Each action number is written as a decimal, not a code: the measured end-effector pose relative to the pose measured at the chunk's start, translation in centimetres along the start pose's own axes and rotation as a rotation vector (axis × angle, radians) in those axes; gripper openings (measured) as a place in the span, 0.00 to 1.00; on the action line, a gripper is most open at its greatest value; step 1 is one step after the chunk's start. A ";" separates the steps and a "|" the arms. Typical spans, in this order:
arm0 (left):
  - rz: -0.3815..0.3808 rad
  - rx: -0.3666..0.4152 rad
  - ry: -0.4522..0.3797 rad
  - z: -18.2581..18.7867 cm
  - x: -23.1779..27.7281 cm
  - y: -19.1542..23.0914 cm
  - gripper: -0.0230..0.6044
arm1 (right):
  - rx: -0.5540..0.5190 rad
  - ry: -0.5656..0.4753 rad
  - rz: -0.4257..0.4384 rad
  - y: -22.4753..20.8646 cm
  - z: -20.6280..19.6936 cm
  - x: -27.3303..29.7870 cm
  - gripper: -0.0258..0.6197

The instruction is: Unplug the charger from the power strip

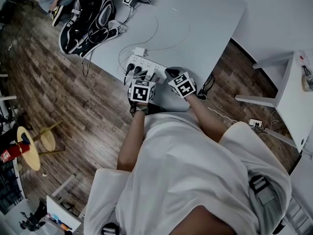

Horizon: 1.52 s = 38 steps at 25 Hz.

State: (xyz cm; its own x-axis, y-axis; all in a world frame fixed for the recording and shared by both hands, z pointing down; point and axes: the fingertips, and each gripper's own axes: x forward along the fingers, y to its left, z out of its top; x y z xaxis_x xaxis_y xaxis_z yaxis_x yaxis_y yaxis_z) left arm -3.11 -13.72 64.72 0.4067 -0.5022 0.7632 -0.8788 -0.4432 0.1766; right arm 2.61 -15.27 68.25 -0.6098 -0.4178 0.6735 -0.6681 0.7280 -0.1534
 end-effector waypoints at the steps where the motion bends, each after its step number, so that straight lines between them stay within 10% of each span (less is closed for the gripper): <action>1: 0.005 0.011 0.005 0.0 0.0 0.0 0.26 | 0.001 0.000 0.000 0.0 0.0 0.0 0.04; 8: 0.043 0.156 -0.039 2.0 -0.7 -0.6 0.26 | -0.003 -0.001 -0.007 -0.1 0.0 -0.1 0.04; 18: -0.134 -0.264 -0.169 2.8 -0.7 0.7 0.26 | 0.068 0.023 -0.004 -0.1 0.5 -0.4 0.04; 25: -0.266 -0.407 -0.200 2.8 0.6 0.9 0.27 | 0.155 -0.038 -0.041 -0.4 2.4 -2.5 0.04; 38: -0.324 -0.210 -0.031 1.5 -0.2 1.7 0.48 | 0.363 -0.078 -0.101 1.9 3.0 -3.5 0.04</action>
State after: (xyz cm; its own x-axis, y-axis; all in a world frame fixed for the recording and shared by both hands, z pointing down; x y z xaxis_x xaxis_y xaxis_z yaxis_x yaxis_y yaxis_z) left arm -4.35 -15.48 63.96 0.6761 -0.3850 0.6282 -0.7343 -0.4224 0.5315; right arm 2.19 -14.00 63.41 -0.5543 -0.5282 0.6432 -0.8255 0.4471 -0.3443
